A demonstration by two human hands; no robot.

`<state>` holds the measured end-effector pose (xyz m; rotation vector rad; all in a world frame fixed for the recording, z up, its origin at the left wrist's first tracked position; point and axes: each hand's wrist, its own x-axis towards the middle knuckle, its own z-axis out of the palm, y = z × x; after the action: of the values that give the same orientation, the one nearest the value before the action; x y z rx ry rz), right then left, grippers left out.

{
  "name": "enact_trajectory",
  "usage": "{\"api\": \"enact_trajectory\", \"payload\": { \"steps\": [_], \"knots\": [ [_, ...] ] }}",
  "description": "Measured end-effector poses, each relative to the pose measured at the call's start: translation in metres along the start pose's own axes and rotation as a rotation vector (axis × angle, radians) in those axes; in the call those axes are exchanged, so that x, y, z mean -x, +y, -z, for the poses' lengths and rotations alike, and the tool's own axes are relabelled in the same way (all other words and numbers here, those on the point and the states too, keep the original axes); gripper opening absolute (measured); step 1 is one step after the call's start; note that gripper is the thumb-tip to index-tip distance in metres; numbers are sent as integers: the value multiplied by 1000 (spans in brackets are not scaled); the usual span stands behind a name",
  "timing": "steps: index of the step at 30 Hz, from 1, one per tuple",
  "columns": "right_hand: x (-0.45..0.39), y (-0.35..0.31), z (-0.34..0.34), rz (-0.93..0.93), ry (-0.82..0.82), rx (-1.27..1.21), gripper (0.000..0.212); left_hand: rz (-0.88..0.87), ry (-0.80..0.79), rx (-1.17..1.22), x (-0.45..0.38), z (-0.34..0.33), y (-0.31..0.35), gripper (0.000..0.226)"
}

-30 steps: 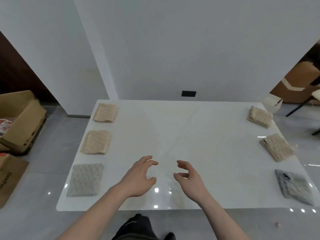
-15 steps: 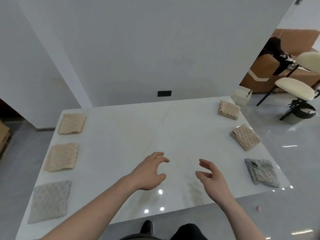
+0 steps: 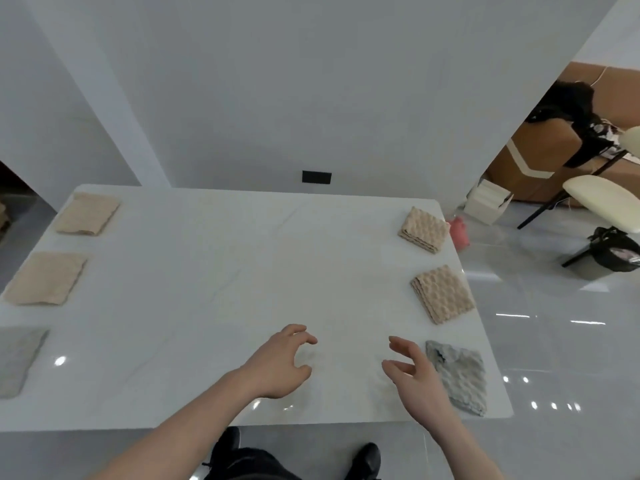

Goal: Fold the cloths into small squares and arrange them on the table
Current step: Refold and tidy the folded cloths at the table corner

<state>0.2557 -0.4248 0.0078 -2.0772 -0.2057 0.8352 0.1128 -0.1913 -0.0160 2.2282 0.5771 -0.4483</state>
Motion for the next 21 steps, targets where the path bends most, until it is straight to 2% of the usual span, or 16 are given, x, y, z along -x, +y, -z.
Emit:
{"api": "enact_trajectory", "payload": {
  "steps": [5, 8, 13, 21],
  "knots": [
    [-24, 43, 82, -96, 18, 114, 40, -34, -23, 98, -31, -71, 93, 56],
    [-45, 58, 110, -110, 16, 161, 39, -29, -94, 145, -42, -96, 126, 58],
    [-74, 86, 140, -170, 99, 144, 45, 5, -216, 137, -65, -112, 130, 59],
    [-101, 142, 176, -282, 111, 208, 58, 114, -248, 228, -119, -142, 157, 56]
  ]
}}
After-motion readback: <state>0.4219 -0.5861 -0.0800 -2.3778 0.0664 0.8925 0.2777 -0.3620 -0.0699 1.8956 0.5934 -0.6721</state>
